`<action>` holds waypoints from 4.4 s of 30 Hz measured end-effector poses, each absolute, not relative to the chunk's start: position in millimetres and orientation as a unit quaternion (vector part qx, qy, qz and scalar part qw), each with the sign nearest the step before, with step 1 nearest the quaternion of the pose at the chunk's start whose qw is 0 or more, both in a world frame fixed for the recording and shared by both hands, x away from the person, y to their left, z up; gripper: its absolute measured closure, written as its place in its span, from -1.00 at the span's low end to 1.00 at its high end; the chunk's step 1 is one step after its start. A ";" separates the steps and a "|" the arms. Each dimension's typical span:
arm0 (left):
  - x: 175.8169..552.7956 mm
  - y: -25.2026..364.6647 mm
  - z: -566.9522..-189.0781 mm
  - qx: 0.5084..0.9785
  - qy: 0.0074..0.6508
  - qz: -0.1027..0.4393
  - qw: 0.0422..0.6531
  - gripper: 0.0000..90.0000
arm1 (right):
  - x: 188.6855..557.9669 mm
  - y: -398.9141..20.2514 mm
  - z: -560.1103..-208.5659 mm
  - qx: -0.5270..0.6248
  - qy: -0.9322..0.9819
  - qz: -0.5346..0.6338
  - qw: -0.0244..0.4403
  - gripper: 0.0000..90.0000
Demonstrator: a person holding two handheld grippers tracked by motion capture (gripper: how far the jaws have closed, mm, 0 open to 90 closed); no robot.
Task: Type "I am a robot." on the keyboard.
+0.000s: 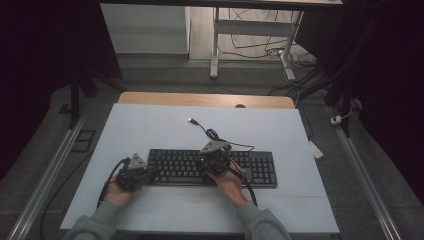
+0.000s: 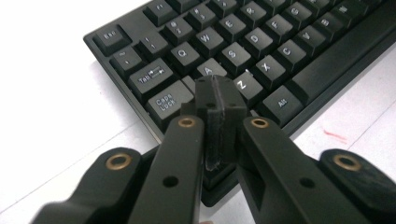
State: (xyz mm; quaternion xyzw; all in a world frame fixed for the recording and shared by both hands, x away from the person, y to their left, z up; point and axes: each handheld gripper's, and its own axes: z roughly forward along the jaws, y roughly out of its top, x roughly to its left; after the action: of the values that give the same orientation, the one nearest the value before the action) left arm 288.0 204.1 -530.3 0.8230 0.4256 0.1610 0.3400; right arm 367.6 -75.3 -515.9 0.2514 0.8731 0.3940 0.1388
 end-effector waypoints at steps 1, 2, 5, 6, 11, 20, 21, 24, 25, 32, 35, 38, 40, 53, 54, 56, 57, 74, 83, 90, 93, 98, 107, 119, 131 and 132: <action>288.0 204.1 -530.2 0.823 0.425 0.161 0.340 0.98 | 367.6 -75.3 -515.9 0.251 0.873 0.394 0.139 0.99; 288.0 204.1 -530.2 0.823 0.425 0.161 0.340 0.98 | 367.4 -74.7 -516.0 0.252 0.872 0.395 0.139 0.99; 287.9 204.1 -530.2 0.823 0.425 0.161 0.340 0.98 | 367.3 -74.1 -515.6 0.250 0.875 0.391 0.140 0.99; 288.0 204.2 -530.2 0.823 0.425 0.160 0.340 0.98 | 367.6 -73.9 -516.3 0.251 0.875 0.389 0.141 0.99; 288.1 204.3 -530.2 0.823 0.425 0.159 0.341 0.98 | 368.3 -73.9 -517.2 0.253 0.876 0.387 0.141 0.99; 287.9 204.6 -529.7 0.822 0.426 0.162 0.340 0.97 | 367.3 -73.6 -516.5 0.251 0.876 0.384 0.148 1.00; 287.8 205.2 -529.3 0.820 0.427 0.164 0.342 0.97 | 365.6 -74.8 -512.2 0.249 0.871 0.396 0.151 1.00; 287.0 207.3 -526.8 0.813 0.432 0.169 0.352 0.97 | 364.2 -78.0 -507.1 0.248 0.865 0.410 0.150 1.00; 286.8 207.9 -526.3 0.811 0.433 0.170 0.356 0.97 | 364.0 -79.5 -505.8 0.248 0.865 0.409 0.151 1.00; 285.8 210.2 -523.7 0.802 0.435 0.170 0.371 0.88 | 365.2 -86.7 -504.9 0.251 0.864 0.415 0.134 0.80; 286.0 211.0 -523.4 0.799 0.437 0.168 0.377 0.78 | 365.1 -89.3 -503.8 0.252 0.861 0.422 0.129 0.65; 286.1 212.0 -522.6 0.795 0.439 0.165 0.384 0.64 | 363.7 -93.8 -502.2 0.253 0.860 0.426 0.126 0.52; 286.2 212.5 -522.3 0.793 0.440 0.163 0.388 0.56 | 362.7 -97.1 -501.2 0.253 0.858 0.428 0.127 0.43; 287.3 213.1 -521.6 0.786 0.447 0.161 0.395 0.19 | 355.2 -129.0 -496.9 0.267 0.851 0.432 0.132 0.26; 287.4 213.2 -521.5 0.786 0.448 0.161 0.395 0.17 | 354.4 -131.6 -496.3 0.268 0.851 0.432 0.133 0.25; 287.5 213.6 -521.3 0.786 0.448 0.161 0.395 0.13 | 352.3 -136.9 -495.4 0.270 0.851 0.431 0.135 0.24; 287.6 213.9 -521.2 0.785 0.449 0.161 0.396 0.12 | 351.3 -139.7 -495.2 0.271 0.849 0.433 0.136 0.24; 287.3 210.6 -507.5 0.792 0.435 0.155 0.399 -0.33 | 333.2 -184.8 -493.7 0.290 0.840 0.435 0.145 0.21; 291.3 205.8 -494.2 0.799 0.418 0.153 0.405 -0.31 | 329.0 -190.4 -495.3 0.286 0.839 0.438 0.147 0.21; 299.1 186.7 -484.0 0.814 0.391 0.143 0.405 -0.23 | 326.8 -197.1 -495.0 0.285 0.840 0.436 0.151 0.20; 301.7 175.4 -481.9 0.822 0.373 0.133 0.408 -0.13 | 327.0 -199.8 -495.7 0.288 0.839 0.435 0.152 0.20; 301.9 162.9 -480.7 0.831 0.352 0.122 0.414 0.03 | 327.3 -201.3 -496.4 0.289 0.839 0.434 0.154 0.20; 300.3 157.6 -485.7 0.836 0.340 0.109 0.417 0.63 | 327.3 -200.9 -497.9 0.289 0.840 0.433 0.153 0.20; 302.1 139.3 -502.1 0.862 0.319 0.091 0.383 0.97 | 327.8 -201.1 -499.2 0.291 0.841 0.427 0.156 0.19; 303.4 127.2 -512.8 0.875 0.309 0.086 0.362 0.97 | 328.2 -199.8 -501.0 0.291 0.844 0.421 0.158 0.19; 303.4 126.7 -513.2 0.876 0.309 0.087 0.361 0.97 | 328.3 -199.7 -501.2 0.291 0.844 0.422 0.157 0.19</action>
State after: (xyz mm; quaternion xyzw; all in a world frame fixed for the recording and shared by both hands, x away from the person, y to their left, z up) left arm 303.4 126.7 -513.2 0.8758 0.3086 0.0868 0.3609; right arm 328.3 -199.7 -501.2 0.2907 0.8442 0.4220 0.1572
